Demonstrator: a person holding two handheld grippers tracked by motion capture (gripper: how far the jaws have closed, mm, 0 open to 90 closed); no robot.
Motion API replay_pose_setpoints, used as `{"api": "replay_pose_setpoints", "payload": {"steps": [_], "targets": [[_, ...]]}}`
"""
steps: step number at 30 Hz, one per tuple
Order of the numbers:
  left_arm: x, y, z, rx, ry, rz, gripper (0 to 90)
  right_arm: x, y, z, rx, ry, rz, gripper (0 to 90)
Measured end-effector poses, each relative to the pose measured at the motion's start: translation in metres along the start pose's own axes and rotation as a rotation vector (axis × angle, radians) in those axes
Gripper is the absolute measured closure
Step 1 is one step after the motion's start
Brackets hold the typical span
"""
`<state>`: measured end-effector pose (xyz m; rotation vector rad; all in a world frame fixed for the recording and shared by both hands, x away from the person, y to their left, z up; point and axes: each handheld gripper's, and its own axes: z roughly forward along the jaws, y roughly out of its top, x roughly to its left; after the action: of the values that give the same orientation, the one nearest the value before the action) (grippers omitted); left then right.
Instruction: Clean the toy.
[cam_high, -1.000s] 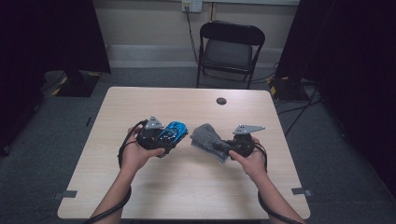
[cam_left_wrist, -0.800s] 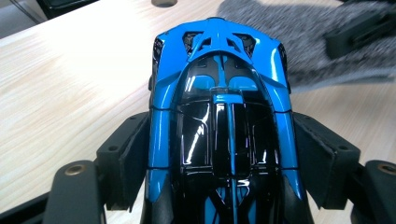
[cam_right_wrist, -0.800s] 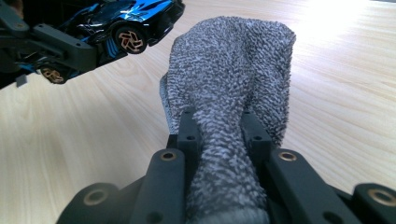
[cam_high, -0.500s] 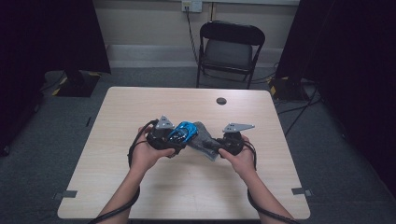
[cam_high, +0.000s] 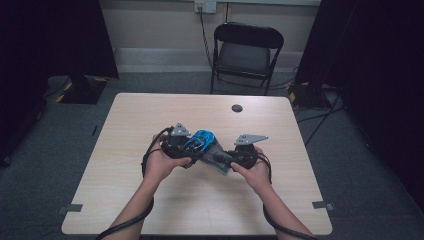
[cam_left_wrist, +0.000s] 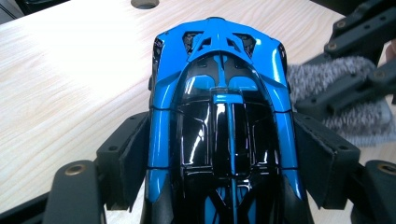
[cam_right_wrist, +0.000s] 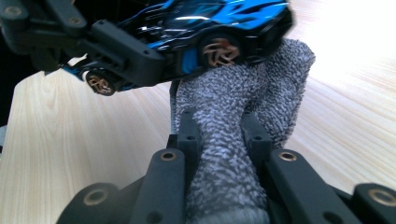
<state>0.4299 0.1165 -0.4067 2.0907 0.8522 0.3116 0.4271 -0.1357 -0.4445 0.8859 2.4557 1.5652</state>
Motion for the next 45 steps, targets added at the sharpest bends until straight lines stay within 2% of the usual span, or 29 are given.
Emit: {"api": "replay_pose_setpoints", "payload": {"steps": [16, 45], "targets": [[0.001, 0.007, 0.007, 0.02, -0.007, -0.014, 26.0, 0.007, -0.003, 0.009, 0.001, 0.038, -0.02, 74.5], [0.004, 0.019, 0.015, 0.018, 0.022, -0.028, 26.0, 0.026, -0.004, 0.026, 0.019, 0.104, -0.05, 74.5]]}}
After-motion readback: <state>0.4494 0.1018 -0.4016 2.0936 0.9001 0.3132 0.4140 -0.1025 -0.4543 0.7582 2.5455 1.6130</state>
